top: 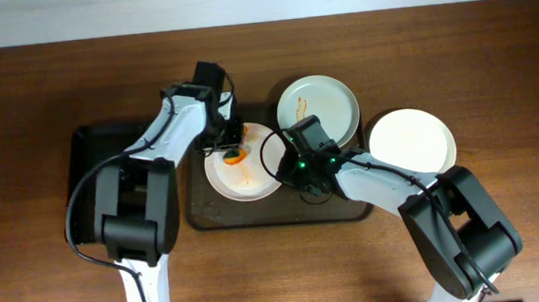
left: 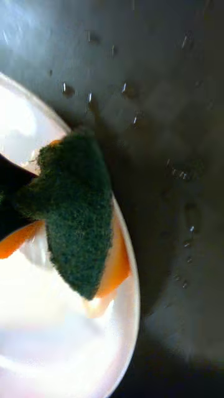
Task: Clean dirty plates on tray and stack at the side
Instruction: 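Scrub the held plate with the sponge in the left gripper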
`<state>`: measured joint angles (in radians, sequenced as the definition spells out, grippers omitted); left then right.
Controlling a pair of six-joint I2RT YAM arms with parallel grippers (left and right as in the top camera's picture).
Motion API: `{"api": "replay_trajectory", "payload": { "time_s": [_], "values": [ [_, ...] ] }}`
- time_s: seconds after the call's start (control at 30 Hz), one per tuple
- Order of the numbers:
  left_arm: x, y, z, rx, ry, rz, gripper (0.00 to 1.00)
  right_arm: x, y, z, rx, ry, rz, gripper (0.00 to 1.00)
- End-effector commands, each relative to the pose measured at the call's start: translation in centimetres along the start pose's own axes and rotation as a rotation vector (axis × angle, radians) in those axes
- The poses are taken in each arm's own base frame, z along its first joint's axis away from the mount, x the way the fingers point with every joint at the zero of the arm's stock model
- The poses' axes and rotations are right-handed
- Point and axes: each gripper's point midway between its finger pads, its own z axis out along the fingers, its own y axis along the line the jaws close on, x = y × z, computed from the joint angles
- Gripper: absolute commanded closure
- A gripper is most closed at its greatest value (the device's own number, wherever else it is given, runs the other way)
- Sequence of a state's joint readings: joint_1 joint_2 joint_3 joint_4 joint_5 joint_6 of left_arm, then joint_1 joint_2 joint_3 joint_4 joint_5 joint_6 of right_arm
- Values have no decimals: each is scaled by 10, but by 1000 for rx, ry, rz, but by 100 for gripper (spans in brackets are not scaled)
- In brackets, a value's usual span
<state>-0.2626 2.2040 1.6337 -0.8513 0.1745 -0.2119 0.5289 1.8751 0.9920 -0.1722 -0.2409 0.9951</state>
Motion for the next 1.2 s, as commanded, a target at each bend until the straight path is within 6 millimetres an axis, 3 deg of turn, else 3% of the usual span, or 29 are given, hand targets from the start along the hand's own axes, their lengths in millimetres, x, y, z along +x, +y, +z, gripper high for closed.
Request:
{"api": "replay_trajectory", "payload": {
  "time_s": [0.0,0.13,0.27,0.3,0.47,0.6,0.7,0.8,0.9,0.97,1.03,1.1,1.17],
  "values": [
    [17,71,11,-445,27,-32,100,5,-14,6,43,13,-3,96],
    [62,65,5,-447,201,-75,100,5,-14,6,43,14,-10,96],
    [99,25,6,-188,396,32,100,5,-13,6,42,13,-10,96],
    [106,6,7,-78,429,83,100,5,-13,6,40,12,-11,96],
    [114,-42,4,149,467,1,100,5,-13,6,40,12,-11,96],
    [105,-18,12,-55,415,-258,100,5,-13,6,40,12,-11,96],
    [92,-16,17,-55,355,-233,100,4,-12,6,37,10,-11,96],
    [86,-28,19,39,339,-99,100,4,-12,6,36,10,-11,96],
    [122,-12,2,-34,495,-52,100,4,-12,6,36,10,-12,96],
    [139,-22,-7,35,576,-21,100,4,-11,6,33,8,-12,96],
    [143,-36,-12,129,602,-2,100,4,-12,6,34,9,-13,96],
    [144,-38,-13,149,605,4,100,4,-12,6,34,9,-12,96],
    [131,-33,-8,165,551,15,100,4,-11,6,34,9,-13,96]
  ]
}}
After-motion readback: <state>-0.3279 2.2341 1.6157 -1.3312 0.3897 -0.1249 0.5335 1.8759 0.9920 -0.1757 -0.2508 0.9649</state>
